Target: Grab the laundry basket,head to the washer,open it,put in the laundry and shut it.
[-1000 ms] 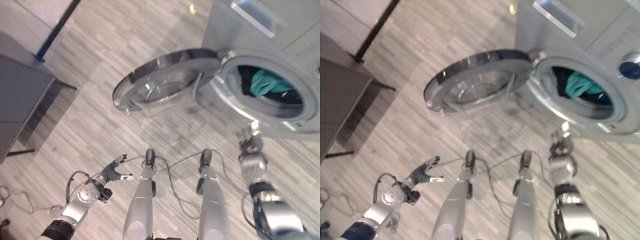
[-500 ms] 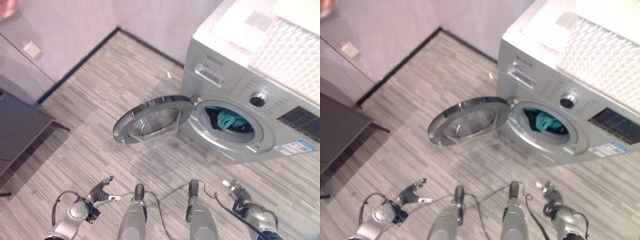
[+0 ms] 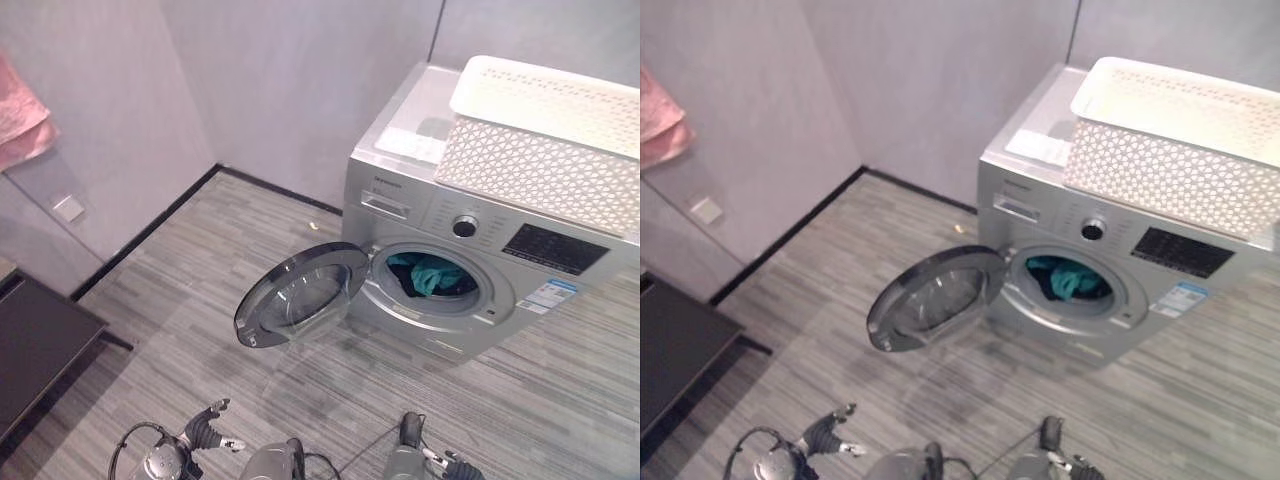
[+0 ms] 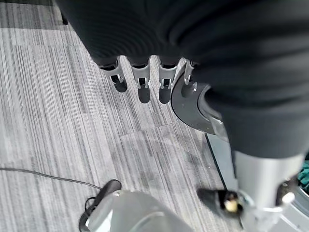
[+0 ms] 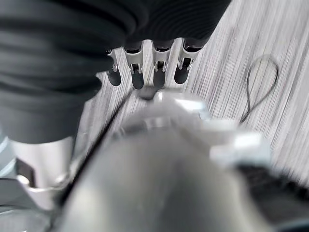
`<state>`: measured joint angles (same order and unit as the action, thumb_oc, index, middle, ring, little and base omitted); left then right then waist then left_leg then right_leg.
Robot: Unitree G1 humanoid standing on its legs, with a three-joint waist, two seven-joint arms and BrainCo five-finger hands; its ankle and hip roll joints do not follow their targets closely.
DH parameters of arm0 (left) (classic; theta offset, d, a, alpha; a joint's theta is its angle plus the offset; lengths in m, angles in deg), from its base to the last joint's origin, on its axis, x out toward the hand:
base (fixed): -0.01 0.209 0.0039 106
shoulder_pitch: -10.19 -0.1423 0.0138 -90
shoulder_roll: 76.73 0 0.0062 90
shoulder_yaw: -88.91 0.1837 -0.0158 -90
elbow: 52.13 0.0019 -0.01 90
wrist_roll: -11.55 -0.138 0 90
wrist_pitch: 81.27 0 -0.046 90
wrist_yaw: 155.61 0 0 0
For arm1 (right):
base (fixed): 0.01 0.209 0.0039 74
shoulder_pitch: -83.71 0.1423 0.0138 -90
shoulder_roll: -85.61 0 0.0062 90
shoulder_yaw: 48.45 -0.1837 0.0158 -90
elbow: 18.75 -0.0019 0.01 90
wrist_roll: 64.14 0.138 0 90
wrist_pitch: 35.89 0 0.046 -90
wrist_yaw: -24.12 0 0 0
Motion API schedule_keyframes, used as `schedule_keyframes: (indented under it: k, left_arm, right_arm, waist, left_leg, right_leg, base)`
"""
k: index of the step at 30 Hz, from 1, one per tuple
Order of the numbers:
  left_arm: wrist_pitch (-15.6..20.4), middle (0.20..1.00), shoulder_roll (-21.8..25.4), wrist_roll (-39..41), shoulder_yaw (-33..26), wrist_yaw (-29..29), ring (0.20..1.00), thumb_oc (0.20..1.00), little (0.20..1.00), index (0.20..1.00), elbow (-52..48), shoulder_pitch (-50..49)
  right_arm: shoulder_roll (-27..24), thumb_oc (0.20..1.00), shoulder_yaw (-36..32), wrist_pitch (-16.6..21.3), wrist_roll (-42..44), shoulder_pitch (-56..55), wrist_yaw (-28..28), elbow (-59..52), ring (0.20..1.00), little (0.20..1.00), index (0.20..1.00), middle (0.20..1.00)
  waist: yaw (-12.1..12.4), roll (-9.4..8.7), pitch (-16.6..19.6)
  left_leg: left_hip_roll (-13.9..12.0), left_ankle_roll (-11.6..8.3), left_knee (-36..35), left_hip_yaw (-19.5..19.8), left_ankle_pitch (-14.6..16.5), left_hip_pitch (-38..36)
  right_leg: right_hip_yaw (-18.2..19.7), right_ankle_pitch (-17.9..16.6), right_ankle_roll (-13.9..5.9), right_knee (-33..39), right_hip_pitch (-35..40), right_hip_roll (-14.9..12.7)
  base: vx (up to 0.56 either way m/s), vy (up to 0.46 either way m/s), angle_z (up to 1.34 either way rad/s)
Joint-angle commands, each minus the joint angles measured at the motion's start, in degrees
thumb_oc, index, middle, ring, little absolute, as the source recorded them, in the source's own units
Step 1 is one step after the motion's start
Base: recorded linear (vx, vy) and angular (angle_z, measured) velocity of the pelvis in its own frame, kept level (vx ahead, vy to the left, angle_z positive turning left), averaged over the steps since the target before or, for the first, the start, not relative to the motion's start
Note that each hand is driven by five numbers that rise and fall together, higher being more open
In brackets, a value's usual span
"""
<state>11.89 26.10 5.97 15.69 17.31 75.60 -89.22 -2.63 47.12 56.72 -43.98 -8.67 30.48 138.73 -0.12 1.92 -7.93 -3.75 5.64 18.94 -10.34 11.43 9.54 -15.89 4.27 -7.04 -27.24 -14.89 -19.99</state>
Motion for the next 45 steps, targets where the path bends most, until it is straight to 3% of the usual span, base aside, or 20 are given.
schedule_keyframes:
  k: [1,5,6,7,10,20,23,24,27,30,32,33,37,38,41,44,45]
  left_arm:
    - [0.5,1.000,1.2,0.3,-3.1,0.8,1.000,1.000,1.000,1.000,-2.3,-1.3]
    - [0.3,1.000,0.7,1.0,-3.5,0.6,1.000,1.000,1.000,1.000,-2.6,-2.0]
    - [0.2,1.000,0.0,1.3,-3.5,0.4,1.000,1.000,1.000,1.000,-2.5,-2.8]
    - [0.3,1.000,-0.1,1.4,-3.7,0.3,1.000,1.000,1.000,1.000,-2.5,-2.9]
    - [0.3,1.000,-0.9,1.4,-4.0,-0.2,1.000,1.000,1.000,1.000,-3.1,-4.2]
    - [0.3,1.000,-2.2,1.0,-6.3,0.2,1.000,1.000,1.000,1.000,-4.2,-5.2]
    - [1.3,1.000,-1.7,1.8,-11.2,3.5,1.000,1.000,1.000,1.000,-7.6,-5.3]
    - [2.2,1.000,-1.3,1.8,-15.3,6.8,1.000,1.000,1.000,1.000,-11.2,-5.1]
    - [2.7,1.000,-1.0,1.6,-17.2,8.3,1.000,1.000,1.000,1.000,-12.8,-5.1]
    - [3.3,1.000,2.0,-3.3,-23.3,18.7,1.000,1.000,1.000,1.000,-15.0,-0.2]
    - [2.9,1.000,2.9,-4.1,-23.8,21.0,1.000,1.000,1.000,1.000,-13.4,2.4]
    - [1.0,1.000,5.9,-5.7,-24.4,25.4,1.000,1.000,1.000,1.000,-8.3,9.5]
    - [-0.3,1.000,9.8,-6.9,-22.9,27.9,1.000,1.000,1.000,1.000,-2.3,16.2]
    - [-1.6,1.000,15.3,-5.7,-18.6,29.0,1.000,1.000,1.000,1.000,9.4,26.8]
    - [-1.4,1.000,18.1,-3.7,-13.7,28.1,1.000,1.000,1.000,1.000,18.1,34.8]
    - [-1.6,1.000,19.5,2.3,-4.8,25.8,1.000,1.000,1.000,1.000,31.6,51.8]
    - [-1.6,1.000,19.5,2.3,-4.8,25.8,1.000,1.000,1.000,1.000,31.6,51.8]
  right_arm:
    - [-1.2,1.000,1.1,0.8,-0.8,1.4,-0.9,2.7,1.000,1.000,1.000,1.000]
    - [-1.2,1.000,1.8,0.7,-1.5,1.4,-1.1,2.1,1.000,1.000,1.000,1.000]
    - [-1.2,1.000,3.4,0.8,-2.2,2.4,-1.3,1.2,1.000,1.000,1.000,1.000]
    - [-1.3,1.000,4.5,0.7,-2.8,2.7,-1.1,0.7,1.000,1.000,1.000,1.000]
    - [-2.0,1.000,5.6,0.8,-4.1,2.1,-1.0,0.2,1.000,1.000,1.000,1.000]
    - [-2.9,1.000,4.0,0.5,-5.9,-0.3,-0.9,2.1,1.000,1.000,1.000,1.000]
    - [-1.7,1.000,3.7,0.4,-7.0,-1.0,-1.1,4.0,1.000,1.000,1.000,1.000]
    - [-0.3,1.000,4.8,0.4,-8.2,-1.7,-1.2,4.3,1.000,1.000,1.000,1.000]
    - [0.4,1.000,5.5,0.4,-8.7,-1.8,-1.2,4.1,1.000,1.000,1.000,1.000]
    - [1.9,1.000,8.5,0.3,-10.2,-1.6,-1.0,2.7,1.000,1.000,1.000,1.000]
    - [2.1,1.000,9.5,0.3,-10.8,-1.3,-1.0,2.5,1.000,1.000,1.000,1.000]
    - [1.7,1.000,12.2,-0.3,-13.2,-0.6,-0.9,1.2,1.000,1.000,1.000,1.000]
    - [1.0,1.000,13.9,-0.5,-14.4,-0.3,-0.9,0.2,1.000,1.000,1.000,1.000]
    - [-0.7,1.000,15.9,-0.5,-15.0,0.5,-1.3,-0.5,1.000,1.000,1.000,1.000]
    - [-1.6,1.000,16.3,-0.5,-14.9,1.1,-1.6,-1.0,1.000,1.000,1.000,1.000]
    - [-3.6,1.000,17.4,-0.4,-14.3,2.9,-2.4,-1.4,1.000,1.000,1.000,1.000]
    - [-3.6,1.000,17.4,-0.4,-14.3,2.9,-2.4,-1.4,1.000,1.000,1.000,1.000]
  waist:
    - [3.1,-1.11,0.4]
    - [3.8,-2.01,0.9]
    - [5.6,-3.78,1.9]
    - [6.2,-4.15,1.7]
    - [7.2,-5.05,2.0]
    - [6.9,-5.17,3.3]
    - [7.6,-5.14,4.2]
    - [8.1,-5.27,4.8]
    - [8.1,-5.41,5.0]
    - [7.6,-5.81,5.7]
    - [7.3,-5.89,5.9]
    - [5.8,-6.06,6.5]
    - [4.6,-6.24,6.5]
    - [2.4,-6.40,6.1]
    - [1.6,-6.89,5.4]
    - [-0.3,-7.98,2.9]
    - [-0.3,-7.99,2.9]
  left_leg:
    - [1.4,-2.76,-15.0,1.9,-7.4,-4.9]
    - [1.4,-3.34,-16.2,2.0,-8.4,-4.8]
    - [0.5,-4.98,-15.5,0.5,-9.6,-2.3]
    - [-0.6,-5.88,-15.2,-0.1,-10.2,-1.3]
    - [-3.4,-7.88,-16.6,-0.6,-12.8,0.1]
    - [-5.1,-9.67,-20.6,-0.8,-15.6,-1.2]
    - [-4.9,-9.90,-21.4,-0.8,-15.7,-2.1]
    - [-4.9,-10.09,-21.4,-0.9,-15.5,-2.6]
    - [-4.9,-10.19,-21.3,-0.9,-15.4,-2.9]
    - [-5.4,-10.61,-21.0,-1.7,-14.8,-3.9]
    - [-5.5,-10.73,-21.0,-2.1,-14.7,-4.3]
    - [-5.8,-10.94,-20.9,-3.2,-14.3,-4.9]
    - [-6.0,-11.06,-20.9,-4.1,-14.2,-5.0]
    - [-6.2,-11.10,-20.5,-4.6,-14.2,-4.1]
    - [-6.6,-11.08,-19.7,-4.6,-14.2,-2.7]
    - [-7.3,-11.03,-16.7,-4.1,-13.9,1.6]
    - [-7.3,-11.03,-16.7,-4.1,-13.9,1.7]
  right_leg:
    - [-3.1,-6.0,-3.19,3.0,10.0,1.1]
    - [-2.1,-4.1,-2.72,5.0,11.2,2.4]
    - [-3.5,-1.7,-3.22,15.9,15.7,3.3]
    - [-4.1,-1.9,-3.20,20.4,17.5,4.5]
    - [-4.7,-1.9,-3.31,27.2,19.8,6.6]
    - [-5.8,-2.4,-3.50,32.0,22.6,8.2]
    - [-6.3,-2.6,-3.59,32.2,23.0,7.9]
    - [-6.4,-2.6,-3.51,32.2,23.4,7.9]
    - [-6.4,-2.6,-3.50,32.2,23.6,7.8]
    - [-5.6,-2.4,-3.58,32.2,23.6,7.7]
    - [-5.4,-2.5,-3.63,32.2,23.6,7.6]
    - [-4.3,-2.6,-3.76,32.2,23.3,7.5]
    - [-3.5,-3.0,-3.95,32.2,22.6,7.4]
    - [-2.3,-3.7,-4.17,32.2,21.1,7.4]
    - [-1.6,-4.4,-4.23,32.2,19.7,7.3]
    - [-0.6,-5.6,-4.13,31.7,16.3,7.4]
    - [-0.6,-5.6,-4.13,31.7,16.3,7.4]
  base:
    - [-0.07,-0.071,-0.68]
    - [-0.06,-0.116,-0.34]
    - [-0.18,-0.307,-0.05]
    - [-0.22,-0.351,-0.03]
    - [-0.12,-0.204,-0.51]
    - [-0.02,-0.051,-0.04]
    - [0.05,-0.004,0.02]
    - [0.05,-0.012,0.04]
    - [0.04,-0.005,0.02]
    - [0.06,0.006,-0.01]
    - [0.05,0.022,-0.05]
    - [0.05,0.027,-0.07]
    - [0.01,0.029,-0.17]
    - [-0.04,0.023,-0.15]
    - [-0.06,0.018,-0.21]
    - [-0.12,0.007,-0.18]
    - [-0.15,0.002,0.04]
